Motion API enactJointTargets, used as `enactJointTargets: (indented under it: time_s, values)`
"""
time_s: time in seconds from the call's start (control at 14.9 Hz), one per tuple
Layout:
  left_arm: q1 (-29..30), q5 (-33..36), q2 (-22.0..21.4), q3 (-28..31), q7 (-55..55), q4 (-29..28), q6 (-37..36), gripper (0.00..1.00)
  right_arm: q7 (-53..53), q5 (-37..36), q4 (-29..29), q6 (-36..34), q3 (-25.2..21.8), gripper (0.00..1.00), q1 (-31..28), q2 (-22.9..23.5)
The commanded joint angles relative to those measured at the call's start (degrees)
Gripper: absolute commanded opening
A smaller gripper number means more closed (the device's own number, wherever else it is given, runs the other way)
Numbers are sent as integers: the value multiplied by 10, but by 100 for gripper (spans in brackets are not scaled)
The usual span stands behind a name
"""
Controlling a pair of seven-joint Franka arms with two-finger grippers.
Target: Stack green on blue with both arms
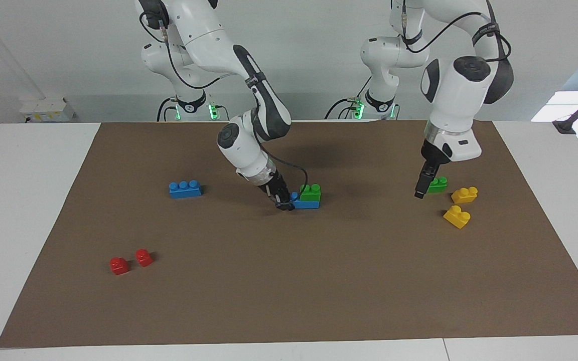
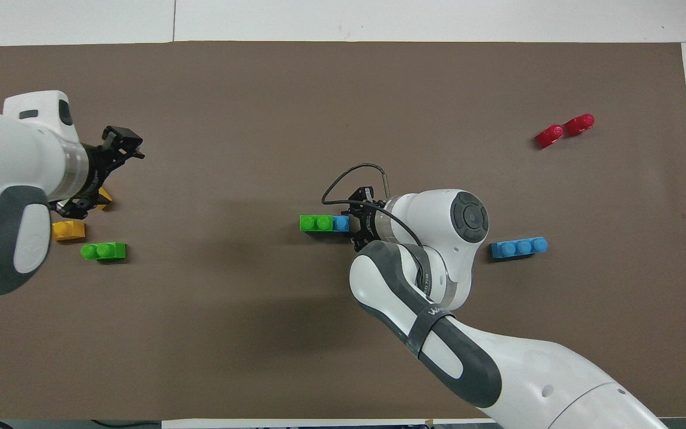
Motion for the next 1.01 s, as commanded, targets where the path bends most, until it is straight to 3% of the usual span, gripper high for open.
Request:
enactJointTargets:
  time_s: [0.0,0.2,0.34,0.6,0.94]
  values:
    - [50,-32,-15,-2,166,43,-89,100,-34,10,-25,18,-4,56,-2,15]
    - [79,-32,-15,0,288,91,-158,100,-33,10,-25,24,-4,62,0,15]
    - [83,-32,-13,0,338,126,-192,100,-33,10,-26,25,-3,72,0,15]
    - [78,-25,-5,-1,348,184,-243,100,-33,10,-26,26,-3,92,0,15]
    - [74,-22,-15,-6,453,199,-299,100,-47,10,-25,22,-4,99,-4,15]
